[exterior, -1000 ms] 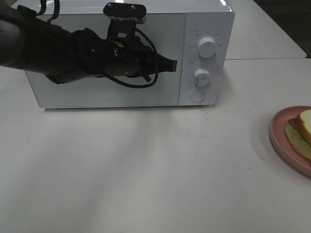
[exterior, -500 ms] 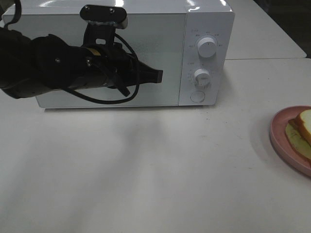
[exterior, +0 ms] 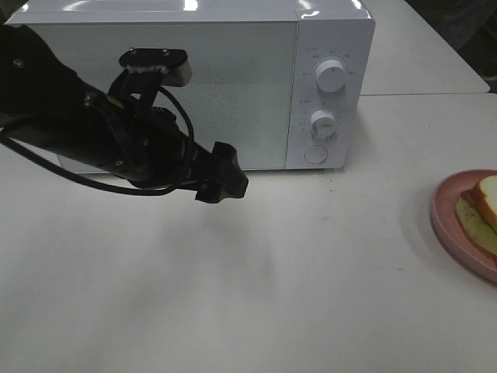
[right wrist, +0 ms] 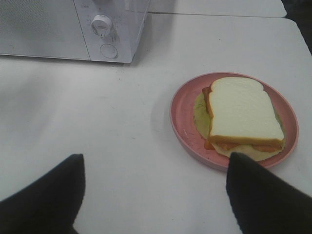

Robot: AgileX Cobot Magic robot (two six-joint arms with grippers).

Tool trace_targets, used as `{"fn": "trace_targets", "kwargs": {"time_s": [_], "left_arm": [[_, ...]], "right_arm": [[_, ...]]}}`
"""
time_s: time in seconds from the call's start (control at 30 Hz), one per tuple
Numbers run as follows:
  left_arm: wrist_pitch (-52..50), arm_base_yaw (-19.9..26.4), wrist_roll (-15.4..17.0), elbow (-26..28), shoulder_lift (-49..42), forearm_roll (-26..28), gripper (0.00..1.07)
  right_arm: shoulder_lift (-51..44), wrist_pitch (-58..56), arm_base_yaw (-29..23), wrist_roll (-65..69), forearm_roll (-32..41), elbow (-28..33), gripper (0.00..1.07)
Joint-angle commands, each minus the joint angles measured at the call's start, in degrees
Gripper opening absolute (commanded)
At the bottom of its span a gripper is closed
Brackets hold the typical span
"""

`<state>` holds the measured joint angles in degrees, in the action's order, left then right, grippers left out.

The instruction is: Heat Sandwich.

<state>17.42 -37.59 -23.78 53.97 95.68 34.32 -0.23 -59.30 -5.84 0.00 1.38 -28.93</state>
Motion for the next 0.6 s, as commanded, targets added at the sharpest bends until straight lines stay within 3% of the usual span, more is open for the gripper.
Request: {"fn": "trace_targets", "kwargs": {"time_s": [0.03,0.23,0.4,0.6], "left_arm": [[8.88,2.06,0.29,-0.06,-1.26,-3.61,1.02],[22.75,7.73,0.86,0.11,-2.12,-5.56,1.02],[26.53,12.38,1.72,-0.17,-3.67,-5.84,1.02],[27.44,20.11,7.16,-3.27,-9.11,-10.83,1.02]], "right_arm": [[-1.55,0.17,0.34,-0.63,0.06,0.0,0.76],[-1.55,0.17,0.34,-0.63,0.06,0.0,0.76],[-1.55,0.17,0.34,-0.63,0.06,0.0,0.76],[-1.55,0.17,0.34,-0.63,0.06,0.0,0.76]]}}
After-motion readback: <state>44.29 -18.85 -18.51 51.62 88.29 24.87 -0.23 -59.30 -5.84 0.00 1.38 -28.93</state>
